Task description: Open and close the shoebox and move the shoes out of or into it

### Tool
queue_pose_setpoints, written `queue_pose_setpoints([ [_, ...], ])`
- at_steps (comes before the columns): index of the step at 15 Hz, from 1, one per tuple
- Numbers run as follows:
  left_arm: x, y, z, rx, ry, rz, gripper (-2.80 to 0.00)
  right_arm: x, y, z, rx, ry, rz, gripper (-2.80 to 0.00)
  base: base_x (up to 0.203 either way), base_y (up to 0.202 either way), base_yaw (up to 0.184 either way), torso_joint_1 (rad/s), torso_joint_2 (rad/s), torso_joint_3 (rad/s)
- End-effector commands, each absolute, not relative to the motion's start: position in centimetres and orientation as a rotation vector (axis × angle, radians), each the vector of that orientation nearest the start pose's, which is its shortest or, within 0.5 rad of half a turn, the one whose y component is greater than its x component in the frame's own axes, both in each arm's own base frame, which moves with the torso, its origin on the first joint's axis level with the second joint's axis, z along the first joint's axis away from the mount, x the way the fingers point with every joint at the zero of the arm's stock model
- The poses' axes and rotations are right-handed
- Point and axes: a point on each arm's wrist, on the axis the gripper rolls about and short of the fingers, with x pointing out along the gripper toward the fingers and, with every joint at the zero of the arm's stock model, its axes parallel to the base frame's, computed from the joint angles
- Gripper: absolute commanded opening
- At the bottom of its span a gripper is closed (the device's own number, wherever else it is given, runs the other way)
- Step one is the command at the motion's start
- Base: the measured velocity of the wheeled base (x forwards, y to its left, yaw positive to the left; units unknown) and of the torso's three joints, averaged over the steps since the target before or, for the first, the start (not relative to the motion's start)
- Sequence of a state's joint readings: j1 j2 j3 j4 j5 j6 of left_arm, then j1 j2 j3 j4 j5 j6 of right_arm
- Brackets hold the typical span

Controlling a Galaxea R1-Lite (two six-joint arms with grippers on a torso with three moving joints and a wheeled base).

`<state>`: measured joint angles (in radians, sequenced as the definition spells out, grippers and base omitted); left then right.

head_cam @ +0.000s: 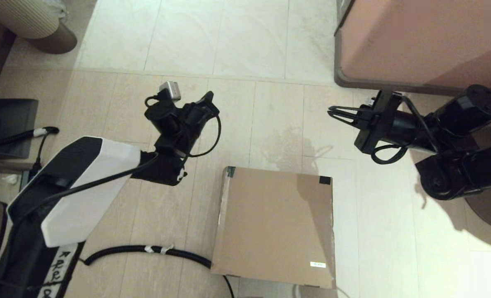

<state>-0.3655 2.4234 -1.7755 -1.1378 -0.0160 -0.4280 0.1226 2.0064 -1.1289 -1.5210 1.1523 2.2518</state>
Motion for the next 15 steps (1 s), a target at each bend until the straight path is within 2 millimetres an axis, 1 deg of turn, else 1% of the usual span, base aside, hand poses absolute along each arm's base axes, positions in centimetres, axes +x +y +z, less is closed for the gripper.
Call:
queue_pose_setpoints([
  [1,44.8,-17.4,22.9,-0.49,-0.433,-0.476,-2.8,37.8,6.7,21.7,1.557,0.894,1.167,-2.8,0.0,0.0,0.0,0.0,0.0,0.0],
  [3,42.1,-16.9,25.3,-0.472,-0.446,-0.478,-2.8,38.4,6.8,20.3,1.487,0.784,1.161,-2.8,0.0,0.0,0.0,0.0,0.0,0.0],
  [5,38.5,-16.3,28.4,-0.472,-0.471,-0.485,-2.8,39.2,7.6,18.9,1.528,0.677,1.086,-2.8,0.0,0.0,0.0,0.0,0.0,0.0],
  [6,36.3,-15.6,30.1,-0.468,-0.493,-0.488,-2.8,39.6,8.0,18.2,1.552,0.649,1.002,-2.8,0.0,0.0,0.0,0.0,0.0,0.0],
  [8,31.9,-13.9,33.2,-0.457,-0.531,-0.477,-2.8,39.9,9.4,17.4,1.502,0.613,0.808,-2.8,0.0,0.0,0.0,0.0,0.0,0.0],
  [9,29.7,-12.9,34.3,-0.447,-0.537,-0.465,-2.8,39.9,10.1,17.0,1.447,0.597,0.677,-2.8,0.0,0.0,0.0,0.0,0.0,0.0],
  [10,27.6,-12.0,34.9,-0.432,-0.529,-0.449,-2.8,39.7,10.6,16.9,1.374,0.589,0.534,-2.8,0.0,0.0,0.0,0.0,0.0,0.0],
  [11,26.2,-11.2,34.1,-0.407,-0.485,-0.424,-2.8,39.0,10.8,17.7,1.268,0.582,0.426,-2.8,0.0,0.0,0.0,0.0,0.0,0.0],
  [12,25.2,-10.5,32.3,-0.372,-0.419,-0.386,-2.8,37.4,10.7,19.8,1.118,0.558,0.382,-2.8,0.0,0.0,0.0,0.0,0.0,0.0],
  [13,24.6,-9.9,30.2,-0.335,-0.347,-0.347,-2.8,35.5,10.4,21.5,0.966,0.559,0.363,-2.8,0.0,0.0,0.0,0.0,0.0,0.0],
  [14,24.1,-9.4,28.2,-0.301,-0.28,-0.312,-2.8,33.5,10.1,22.3,0.809,0.6,0.339,-2.8,0.0,0.0,0.0,0.0,0.0,0.0],
  [15,23.7,-9.0,25.7,-0.267,-0.192,-0.283,-2.8,31.6,9.8,22.3,0.608,0.66,0.291,-2.8,0.0,0.0,0.0,0.0,0.0,0.0],
])
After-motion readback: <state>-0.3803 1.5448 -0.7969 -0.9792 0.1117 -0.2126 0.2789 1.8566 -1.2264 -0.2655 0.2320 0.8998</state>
